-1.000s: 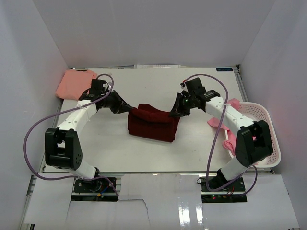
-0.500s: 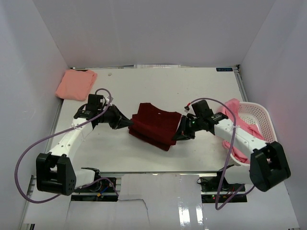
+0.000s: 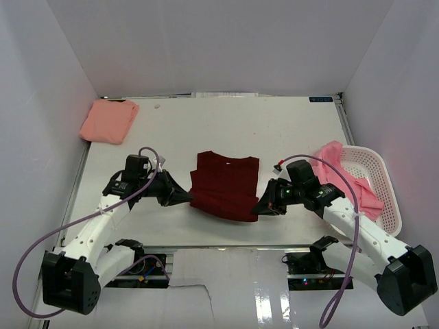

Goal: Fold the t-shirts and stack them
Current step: Fold the long partially folded tshirt into a neat square

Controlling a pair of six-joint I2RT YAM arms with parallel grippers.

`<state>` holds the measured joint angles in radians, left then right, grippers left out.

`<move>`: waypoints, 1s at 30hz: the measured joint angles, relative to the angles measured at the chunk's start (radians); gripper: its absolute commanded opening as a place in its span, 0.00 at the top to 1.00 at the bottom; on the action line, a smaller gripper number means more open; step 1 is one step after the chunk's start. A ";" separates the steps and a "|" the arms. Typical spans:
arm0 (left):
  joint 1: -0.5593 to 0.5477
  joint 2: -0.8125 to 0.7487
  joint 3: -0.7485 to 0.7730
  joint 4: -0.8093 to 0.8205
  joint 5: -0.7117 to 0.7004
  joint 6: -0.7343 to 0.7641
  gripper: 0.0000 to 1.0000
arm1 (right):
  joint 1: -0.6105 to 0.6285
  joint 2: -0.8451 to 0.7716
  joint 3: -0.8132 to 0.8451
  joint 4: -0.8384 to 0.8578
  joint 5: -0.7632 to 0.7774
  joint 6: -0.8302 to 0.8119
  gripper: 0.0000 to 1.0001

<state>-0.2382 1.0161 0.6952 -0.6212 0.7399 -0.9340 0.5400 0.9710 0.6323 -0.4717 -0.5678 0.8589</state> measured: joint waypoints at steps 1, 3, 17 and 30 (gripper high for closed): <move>0.000 -0.027 -0.026 0.000 0.007 -0.003 0.99 | 0.000 -0.018 -0.020 0.000 -0.001 0.003 0.92; -0.002 -0.086 -0.087 -0.009 0.023 -0.012 0.99 | 0.000 -0.051 -0.065 -0.006 -0.003 0.011 0.92; -0.015 -0.217 -0.215 -0.125 0.058 -0.018 0.99 | 0.015 -0.232 -0.198 -0.104 -0.004 0.059 0.92; -0.015 -0.073 -0.030 -0.124 0.027 -0.010 0.98 | 0.014 -0.083 -0.021 -0.132 0.023 0.017 0.92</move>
<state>-0.2531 0.9428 0.6651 -0.7452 0.7666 -0.9440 0.5537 0.8883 0.6113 -0.6037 -0.5453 0.8757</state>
